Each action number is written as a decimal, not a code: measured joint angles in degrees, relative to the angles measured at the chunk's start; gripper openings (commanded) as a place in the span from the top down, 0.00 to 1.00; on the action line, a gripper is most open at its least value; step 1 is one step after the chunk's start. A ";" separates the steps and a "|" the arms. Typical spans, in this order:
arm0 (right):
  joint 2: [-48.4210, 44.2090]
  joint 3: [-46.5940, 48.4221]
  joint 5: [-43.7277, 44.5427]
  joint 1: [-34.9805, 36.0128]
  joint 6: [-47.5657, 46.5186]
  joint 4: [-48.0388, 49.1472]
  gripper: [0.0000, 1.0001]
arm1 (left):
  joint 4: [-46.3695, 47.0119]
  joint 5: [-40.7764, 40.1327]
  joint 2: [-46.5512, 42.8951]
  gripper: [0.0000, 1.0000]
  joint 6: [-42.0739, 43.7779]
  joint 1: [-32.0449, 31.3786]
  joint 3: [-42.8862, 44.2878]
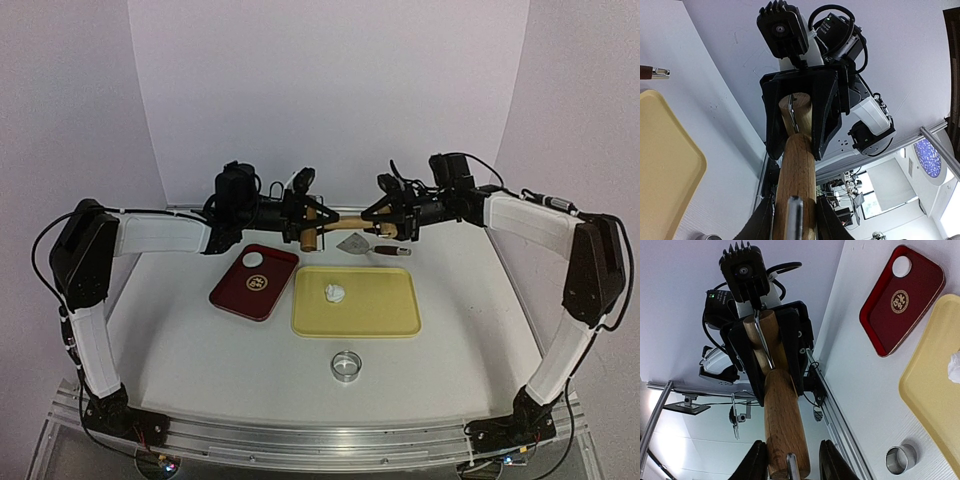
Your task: Roll out the dumpling wrappers from the dough
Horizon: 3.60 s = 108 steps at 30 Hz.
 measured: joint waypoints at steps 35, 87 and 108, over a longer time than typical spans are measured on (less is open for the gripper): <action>0.23 -8.75 27.61 -4.02 11.97 -9.18 1.00 | -59.08 -37.30 8.95 0.55 18.89 -1.50 11.56; 14.11 5.99 29.41 -0.06 8.63 -22.49 1.00 | -65.70 -43.68 17.42 1.00 23.26 -1.98 15.80; 16.34 7.95 30.73 0.00 6.07 -24.72 1.00 | -65.28 -43.91 17.42 1.00 23.19 -2.00 15.51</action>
